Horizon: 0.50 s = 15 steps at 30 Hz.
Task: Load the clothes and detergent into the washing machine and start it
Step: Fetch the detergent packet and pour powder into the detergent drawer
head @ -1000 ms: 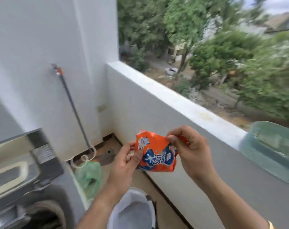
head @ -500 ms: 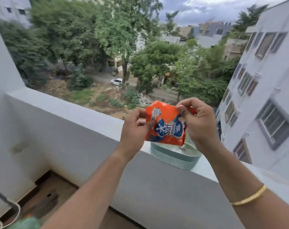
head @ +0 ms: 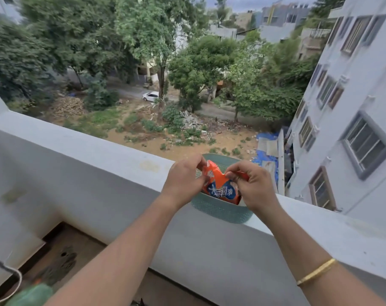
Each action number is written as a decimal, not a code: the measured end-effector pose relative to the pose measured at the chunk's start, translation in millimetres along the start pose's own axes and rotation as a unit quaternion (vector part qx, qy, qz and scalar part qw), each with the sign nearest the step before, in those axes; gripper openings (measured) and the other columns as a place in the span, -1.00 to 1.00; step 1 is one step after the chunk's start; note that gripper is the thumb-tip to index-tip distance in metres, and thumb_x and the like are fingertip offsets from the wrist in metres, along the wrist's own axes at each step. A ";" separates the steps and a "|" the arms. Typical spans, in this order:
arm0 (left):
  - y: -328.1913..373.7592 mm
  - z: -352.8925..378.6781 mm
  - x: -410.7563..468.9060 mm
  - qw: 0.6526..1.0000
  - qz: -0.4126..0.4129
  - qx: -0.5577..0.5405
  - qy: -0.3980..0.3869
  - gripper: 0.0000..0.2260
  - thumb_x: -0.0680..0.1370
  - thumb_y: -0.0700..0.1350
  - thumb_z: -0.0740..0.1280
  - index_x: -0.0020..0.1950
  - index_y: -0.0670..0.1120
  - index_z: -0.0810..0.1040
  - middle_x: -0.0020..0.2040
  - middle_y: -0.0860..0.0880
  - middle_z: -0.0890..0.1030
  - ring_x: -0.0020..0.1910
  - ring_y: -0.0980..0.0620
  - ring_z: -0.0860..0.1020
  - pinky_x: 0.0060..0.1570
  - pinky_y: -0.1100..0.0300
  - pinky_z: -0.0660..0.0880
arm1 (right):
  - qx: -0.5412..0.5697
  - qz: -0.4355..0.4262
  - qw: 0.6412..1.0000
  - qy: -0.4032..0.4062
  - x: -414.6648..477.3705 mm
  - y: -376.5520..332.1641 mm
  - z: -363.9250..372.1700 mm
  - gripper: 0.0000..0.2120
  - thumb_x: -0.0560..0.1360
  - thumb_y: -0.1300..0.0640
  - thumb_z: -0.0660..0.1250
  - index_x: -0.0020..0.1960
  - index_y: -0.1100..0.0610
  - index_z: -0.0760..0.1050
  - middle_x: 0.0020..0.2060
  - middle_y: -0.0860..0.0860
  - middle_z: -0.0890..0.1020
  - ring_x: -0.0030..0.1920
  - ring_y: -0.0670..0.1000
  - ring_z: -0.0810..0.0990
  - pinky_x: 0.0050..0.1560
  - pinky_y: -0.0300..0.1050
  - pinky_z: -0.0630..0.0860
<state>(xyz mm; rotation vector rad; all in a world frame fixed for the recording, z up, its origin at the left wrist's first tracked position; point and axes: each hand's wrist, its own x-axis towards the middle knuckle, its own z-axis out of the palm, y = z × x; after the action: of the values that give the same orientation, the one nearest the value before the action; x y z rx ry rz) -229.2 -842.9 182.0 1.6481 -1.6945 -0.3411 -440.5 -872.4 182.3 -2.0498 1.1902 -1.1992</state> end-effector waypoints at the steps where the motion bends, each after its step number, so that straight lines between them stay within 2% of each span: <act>1: -1.7 -0.7 -4.7 1.000 0.007 0.011 -0.010 -0.76 0.53 -0.16 0.57 0.06 0.03 0.56 0.03 0.06 0.71 0.08 -0.11 0.66 0.15 -0.12 0.61 | -0.012 -0.003 1.000 -0.013 -3.6 -0.1 -0.3 -0.79 0.53 0.37 0.51 -0.10 0.06 0.72 -0.19 -0.15 0.71 -0.13 -0.10 0.68 -0.10 0.03 0.64; 3: -4.0 -3.3 -11.9 1.000 0.021 0.013 -0.018 -0.78 0.57 -0.13 0.56 0.14 0.02 0.57 0.09 0.07 0.71 0.13 -0.04 0.66 0.20 -0.10 0.62 | -0.036 -0.013 0.998 -0.044 -7.9 -3.7 -4.9 -0.82 0.53 0.33 0.54 -0.12 0.07 0.72 -0.20 -0.17 0.70 -0.13 -0.10 0.67 -0.10 0.02 0.63; 6: -10.2 -17.4 -29.8 0.999 0.010 -0.031 -0.034 -0.73 0.64 -0.09 0.53 0.28 0.03 0.56 0.23 0.11 0.70 0.28 0.10 0.65 0.31 0.07 0.60 | -0.042 -0.017 0.995 -0.092 -14.9 -14.1 -8.8 -0.82 0.51 0.28 0.59 -0.14 0.02 0.72 -0.22 -0.15 0.69 -0.16 -0.08 0.66 -0.10 0.05 0.65; 9: -17.3 -33.6 -55.1 0.999 0.011 -0.039 -0.023 -0.75 0.67 -0.07 0.50 0.33 0.02 0.59 0.30 0.13 0.68 0.35 0.16 0.61 0.40 0.15 0.54 | -0.077 -0.027 0.986 -0.146 -24.7 -23.2 -16.6 -0.75 0.50 0.25 0.61 -0.14 -0.10 0.70 -0.17 -0.12 0.72 -0.05 -0.06 0.69 -0.03 -0.10 0.64; 11: -25.5 -47.4 -78.0 0.999 -0.010 -0.047 -0.014 -0.78 0.68 -0.09 0.47 0.32 0.04 0.61 0.30 0.16 0.68 0.36 0.21 0.59 0.42 0.20 0.51 | -0.096 -0.028 0.978 -0.185 -30.3 -28.8 -19.7 -0.72 0.49 0.25 0.62 -0.13 -0.13 0.68 -0.15 -0.12 0.72 -0.01 -0.08 0.70 -0.02 -0.29 0.61; 13: -37.2 -62.1 -102.5 0.997 -0.040 -0.061 -0.001 -0.80 0.68 -0.07 0.46 0.31 0.06 0.62 0.30 0.18 0.67 0.37 0.22 0.59 0.44 0.18 0.52 | -0.121 -0.056 0.974 -0.183 -33.7 -39.9 -16.7 -0.74 0.49 0.24 0.61 -0.12 -0.12 0.67 -0.12 -0.14 0.70 -0.01 -0.11 0.65 0.01 -0.38 0.52; 15: -47.8 -76.2 -122.6 0.996 -0.062 -0.064 0.015 -0.80 0.68 -0.06 0.46 0.31 0.05 0.62 0.30 0.15 0.69 0.36 0.19 0.61 0.42 0.17 0.53 | -0.149 -0.115 0.974 -0.122 -35.3 -56.8 -6.3 -0.88 0.56 0.16 0.55 -0.07 -0.05 0.68 -0.07 -0.08 0.68 -0.01 -0.09 0.57 0.08 -0.24 0.42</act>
<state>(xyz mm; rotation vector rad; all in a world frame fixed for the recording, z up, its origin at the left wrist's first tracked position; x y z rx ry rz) -155.0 -711.2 165.4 1.6591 -1.5189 -0.4721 -429.3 -813.1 211.8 -2.5333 1.0888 -0.8702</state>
